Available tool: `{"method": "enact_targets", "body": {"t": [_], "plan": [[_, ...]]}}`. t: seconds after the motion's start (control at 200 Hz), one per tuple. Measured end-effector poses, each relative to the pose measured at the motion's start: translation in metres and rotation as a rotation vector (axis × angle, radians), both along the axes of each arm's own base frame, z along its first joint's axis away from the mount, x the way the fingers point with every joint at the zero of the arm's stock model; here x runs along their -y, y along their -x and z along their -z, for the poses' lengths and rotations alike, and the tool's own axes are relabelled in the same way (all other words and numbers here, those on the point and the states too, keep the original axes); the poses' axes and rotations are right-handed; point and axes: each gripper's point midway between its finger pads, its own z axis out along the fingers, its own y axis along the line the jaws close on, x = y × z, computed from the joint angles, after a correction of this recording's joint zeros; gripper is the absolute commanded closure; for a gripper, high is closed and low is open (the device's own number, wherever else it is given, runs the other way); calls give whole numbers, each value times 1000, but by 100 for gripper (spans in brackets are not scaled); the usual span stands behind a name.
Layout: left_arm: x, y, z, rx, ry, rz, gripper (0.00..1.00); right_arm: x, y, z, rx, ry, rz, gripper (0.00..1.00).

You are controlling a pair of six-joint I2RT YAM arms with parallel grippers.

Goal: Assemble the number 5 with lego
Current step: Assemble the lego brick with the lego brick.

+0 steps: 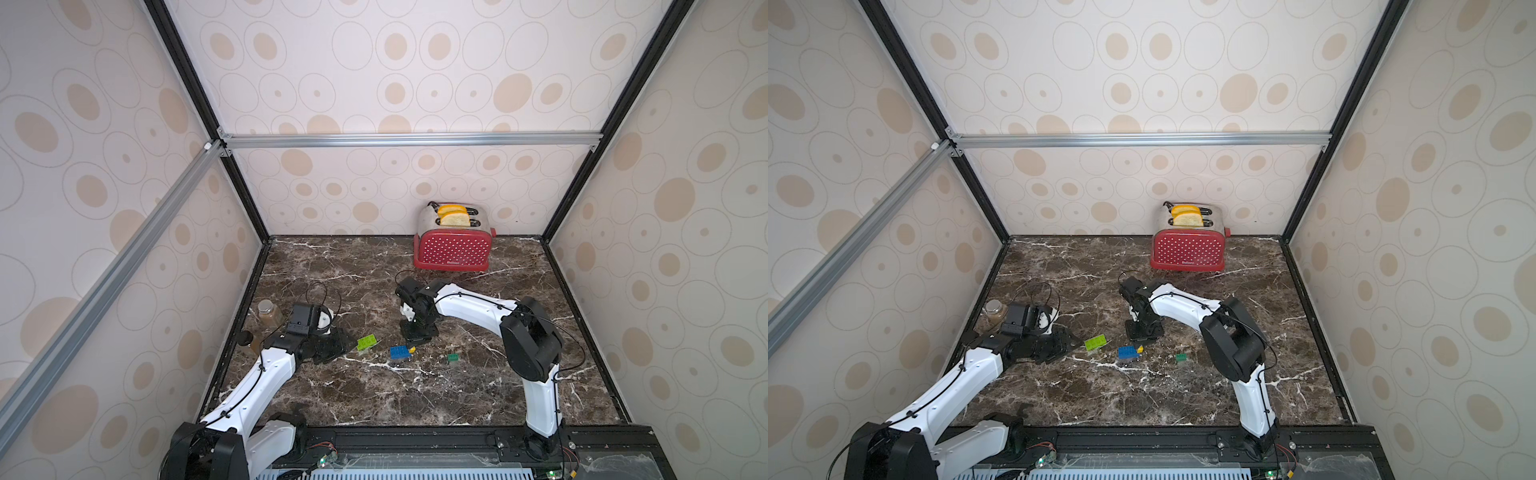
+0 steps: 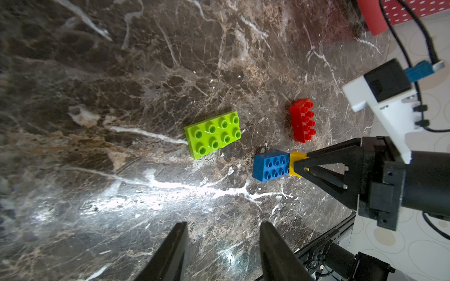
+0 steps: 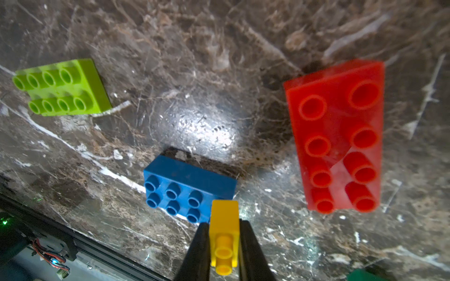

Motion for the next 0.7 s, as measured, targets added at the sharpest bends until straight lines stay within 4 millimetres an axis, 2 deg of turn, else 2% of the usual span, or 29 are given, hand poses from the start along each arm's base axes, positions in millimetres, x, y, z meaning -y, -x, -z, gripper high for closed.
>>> {"method": "enact_targets", "body": {"t": [0.701], "plan": [[1, -2, 0, 11, 4, 1, 49, -3, 4, 0, -8, 43, 75, 79]]}}
